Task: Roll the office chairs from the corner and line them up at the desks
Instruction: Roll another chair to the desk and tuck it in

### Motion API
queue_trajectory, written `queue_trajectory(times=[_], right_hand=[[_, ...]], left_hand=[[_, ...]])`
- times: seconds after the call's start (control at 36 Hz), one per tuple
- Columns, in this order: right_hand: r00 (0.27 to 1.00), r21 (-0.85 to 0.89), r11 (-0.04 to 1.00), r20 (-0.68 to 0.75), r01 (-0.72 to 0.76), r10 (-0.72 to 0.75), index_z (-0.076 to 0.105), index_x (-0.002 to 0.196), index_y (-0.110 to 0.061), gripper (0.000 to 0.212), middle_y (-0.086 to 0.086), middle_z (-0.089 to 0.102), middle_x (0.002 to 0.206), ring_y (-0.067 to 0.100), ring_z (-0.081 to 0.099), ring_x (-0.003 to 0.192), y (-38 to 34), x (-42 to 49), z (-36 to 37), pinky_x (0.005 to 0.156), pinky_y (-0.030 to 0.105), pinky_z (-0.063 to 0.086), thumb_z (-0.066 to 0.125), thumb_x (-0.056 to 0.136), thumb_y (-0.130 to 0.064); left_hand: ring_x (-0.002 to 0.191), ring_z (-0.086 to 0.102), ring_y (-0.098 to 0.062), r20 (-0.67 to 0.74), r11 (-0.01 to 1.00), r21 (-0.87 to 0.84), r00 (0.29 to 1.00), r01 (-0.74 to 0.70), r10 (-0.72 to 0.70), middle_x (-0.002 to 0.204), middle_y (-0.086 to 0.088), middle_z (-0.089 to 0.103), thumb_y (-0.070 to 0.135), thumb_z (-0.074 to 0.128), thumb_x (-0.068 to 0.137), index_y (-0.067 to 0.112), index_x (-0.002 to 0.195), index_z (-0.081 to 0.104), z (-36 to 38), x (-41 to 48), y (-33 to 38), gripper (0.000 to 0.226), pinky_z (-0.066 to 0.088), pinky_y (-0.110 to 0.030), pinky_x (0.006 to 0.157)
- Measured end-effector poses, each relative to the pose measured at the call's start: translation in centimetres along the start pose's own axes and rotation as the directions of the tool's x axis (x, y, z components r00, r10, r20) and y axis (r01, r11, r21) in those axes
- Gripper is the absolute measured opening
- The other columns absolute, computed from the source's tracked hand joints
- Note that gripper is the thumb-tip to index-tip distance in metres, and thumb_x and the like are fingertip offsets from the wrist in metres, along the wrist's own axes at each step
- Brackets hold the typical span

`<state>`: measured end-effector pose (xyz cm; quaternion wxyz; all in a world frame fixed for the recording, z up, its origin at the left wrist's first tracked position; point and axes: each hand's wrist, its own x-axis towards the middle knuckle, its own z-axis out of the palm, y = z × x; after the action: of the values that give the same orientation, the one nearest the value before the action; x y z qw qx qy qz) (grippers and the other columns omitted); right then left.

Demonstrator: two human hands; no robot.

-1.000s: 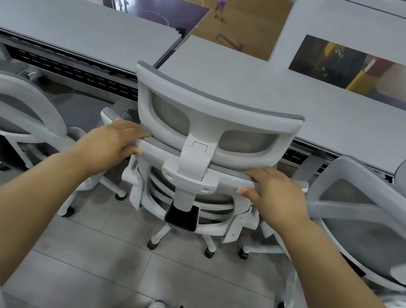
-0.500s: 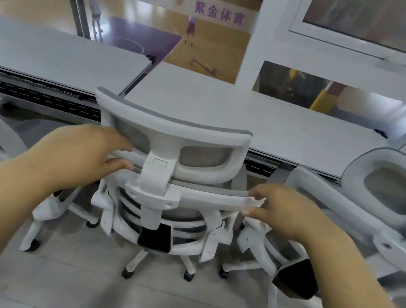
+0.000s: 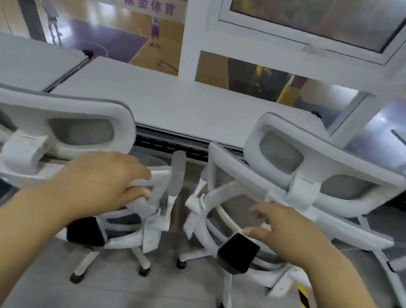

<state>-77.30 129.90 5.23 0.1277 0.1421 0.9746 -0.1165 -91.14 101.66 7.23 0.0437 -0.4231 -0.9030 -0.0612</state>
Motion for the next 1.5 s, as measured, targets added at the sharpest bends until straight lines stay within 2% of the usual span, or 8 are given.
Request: queue_trajectory(times=[0.14, 0.39, 0.69, 0.86, 0.97, 1.22, 1.39, 1.5], right_hand=[[0.989, 0.092, 0.987, -0.057, -0.134, 0.139, 0.051, 0.126, -0.034, 0.044, -0.011, 0.056, 0.123, 0.012, 0.053, 0.111, 5.3, -1.8, -0.3, 0.09, 0.033, 0.045, 0.057, 0.085, -0.051], [0.897, 0.156, 0.951, -0.32, -0.268, 0.306, 0.056, 0.123, -0.025, 0.042, -0.007, 0.056, 0.124, 0.016, 0.047, 0.118, 11.4, -1.9, -1.1, 0.094, 0.034, 0.043, 0.062, 0.085, -0.044], [0.902, 0.077, 0.925, -0.203, -0.373, 0.381, 0.05, 0.127, -0.03, 0.044, -0.008, 0.051, 0.126, 0.017, 0.044, 0.119, 14.8, 0.1, -0.8, 0.093, 0.036, 0.043, 0.063, 0.085, -0.038], [0.95, 0.068, 0.95, -0.054, -0.303, 0.307, 0.058, 0.115, -0.036, 0.037, -0.011, 0.055, 0.111, 0.013, 0.05, 0.103, 17.0, 2.3, -2.3, 0.083, 0.03, 0.045, 0.067, 0.08, -0.043], [0.981, -0.042, 0.98, 0.009, -0.194, 0.194, 0.063, 0.104, -0.035, 0.037, -0.01, 0.062, 0.101, 0.012, 0.054, 0.09, 18.6, 3.5, -3.4, 0.078, 0.032, 0.05, 0.072, 0.071, -0.05], [0.986, -0.177, 0.971, -0.015, 0.16, -0.165, 0.067, 0.098, -0.028, 0.042, -0.008, 0.063, 0.091, 0.012, 0.055, 0.083, 21.9, 4.6, -3.6, 0.069, 0.029, 0.047, 0.062, 0.073, -0.062], [0.963, -0.174, 0.95, -0.036, 0.259, -0.269, 0.066, 0.101, -0.029, 0.041, -0.008, 0.061, 0.091, 0.012, 0.056, 0.083, 24.6, 4.5, -3.3, 0.072, 0.031, 0.048, 0.061, 0.075, -0.061], [0.968, -0.101, 0.968, -0.073, 0.231, -0.239, 0.066, 0.107, -0.032, 0.043, -0.012, 0.061, 0.096, 0.009, 0.055, 0.085, 26.5, 3.6, -3.2, 0.074, 0.029, 0.047, 0.063, 0.075, -0.06]], left_hand=[[0.102, 0.054, -0.007, 0.167, 0.995, 0.014, 0.982, -0.096, 0.092, 0.114, 0.017, 0.056, 0.054, 0.042, 0.089, 0.037, 0.113, 0.057, 2.6, 4.0, 4.5, 0.033, 0.048, -0.028, 0.074], [0.115, 0.048, -0.007, 0.149, 0.963, -0.1, 0.954, -0.249, 0.262, 0.125, 0.016, 0.053, 0.05, 0.049, 0.089, 0.035, 0.126, 0.051, 5.9, 12.6, 7.4, 0.04, 0.048, -0.029, 0.085], [0.124, 0.043, -0.016, 0.115, 0.916, -0.275, 0.936, -0.291, 0.332, 0.137, 0.007, 0.047, 0.041, 0.061, 0.084, 0.031, 0.131, 0.049, 10.1, 19.8, 8.5, 0.05, 0.044, -0.039, 0.096], [0.114, 0.053, -0.015, 0.098, 0.906, -0.312, 0.939, -0.286, 0.33, 0.125, 0.009, 0.058, 0.079, 0.029, 0.072, 0.033, 0.122, 0.058, 11.3, 21.3, 9.1, 0.074, 0.045, -0.035, 0.093], [0.106, 0.057, -0.017, 0.063, 0.909, -0.317, 0.95, -0.272, 0.306, 0.113, 0.005, 0.063, 0.078, 0.033, 0.074, 0.028, 0.112, 0.065, 12.4, 21.5, 10.1, 0.07, 0.046, -0.039, 0.09], [0.115, 0.044, -0.009, -0.044, 0.912, -0.409, 0.999, -0.031, 0.014, 0.115, 0.016, 0.052, 0.071, 0.044, 0.074, 0.03, 0.116, 0.062, 13.7, 19.1, 12.9, 0.061, 0.035, -0.027, 0.096], [0.115, 0.043, -0.007, -0.069, 0.895, -0.44, 0.991, 0.075, -0.117, 0.118, 0.01, 0.055, 0.07, 0.043, 0.072, 0.025, 0.116, 0.063, 14.0, 17.5, 16.0, 0.066, 0.031, -0.017, 0.094], [0.109, 0.047, -0.012, -0.115, 0.919, -0.39, 0.987, 0.06, -0.114, 0.114, 0.004, 0.059, 0.07, 0.041, 0.075, 0.021, 0.113, 0.066, 14.3, 16.8, 18.0, 0.067, 0.031, -0.023, 0.097]])
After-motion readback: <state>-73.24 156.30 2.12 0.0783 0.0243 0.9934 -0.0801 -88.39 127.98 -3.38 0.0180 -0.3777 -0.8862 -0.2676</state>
